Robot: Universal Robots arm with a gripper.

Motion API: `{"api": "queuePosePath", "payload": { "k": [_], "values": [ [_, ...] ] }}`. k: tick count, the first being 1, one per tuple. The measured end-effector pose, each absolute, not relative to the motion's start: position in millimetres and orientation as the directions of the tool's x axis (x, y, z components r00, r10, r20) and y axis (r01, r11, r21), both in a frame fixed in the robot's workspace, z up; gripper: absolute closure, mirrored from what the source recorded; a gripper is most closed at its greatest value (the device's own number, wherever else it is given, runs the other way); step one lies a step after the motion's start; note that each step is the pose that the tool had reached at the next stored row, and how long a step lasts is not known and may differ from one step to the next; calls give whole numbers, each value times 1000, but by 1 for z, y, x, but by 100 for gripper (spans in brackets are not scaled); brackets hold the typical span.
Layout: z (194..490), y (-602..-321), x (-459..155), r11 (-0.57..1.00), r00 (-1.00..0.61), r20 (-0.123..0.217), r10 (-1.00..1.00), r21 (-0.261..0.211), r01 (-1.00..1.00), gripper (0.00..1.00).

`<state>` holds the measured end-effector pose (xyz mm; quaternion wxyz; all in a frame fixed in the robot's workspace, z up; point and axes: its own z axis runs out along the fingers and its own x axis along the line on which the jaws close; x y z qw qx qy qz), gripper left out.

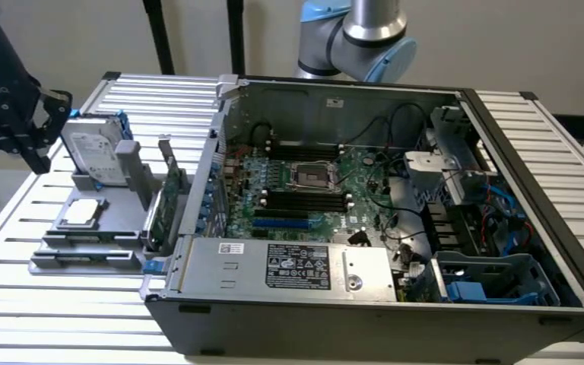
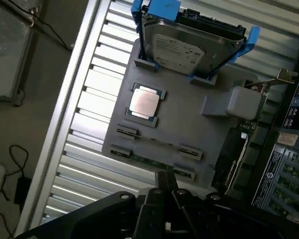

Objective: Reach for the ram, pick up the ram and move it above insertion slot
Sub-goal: 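Pick up the ram and move it above insertion slot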

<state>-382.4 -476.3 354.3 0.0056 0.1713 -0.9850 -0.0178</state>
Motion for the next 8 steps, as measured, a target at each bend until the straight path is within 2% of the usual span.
{"api": "queuePosePath", "payload": {
  "k": [8],
  "values": [
    [353, -476, -382, 882, -882, 5, -471, 37, -470, 89]
  ]
}}
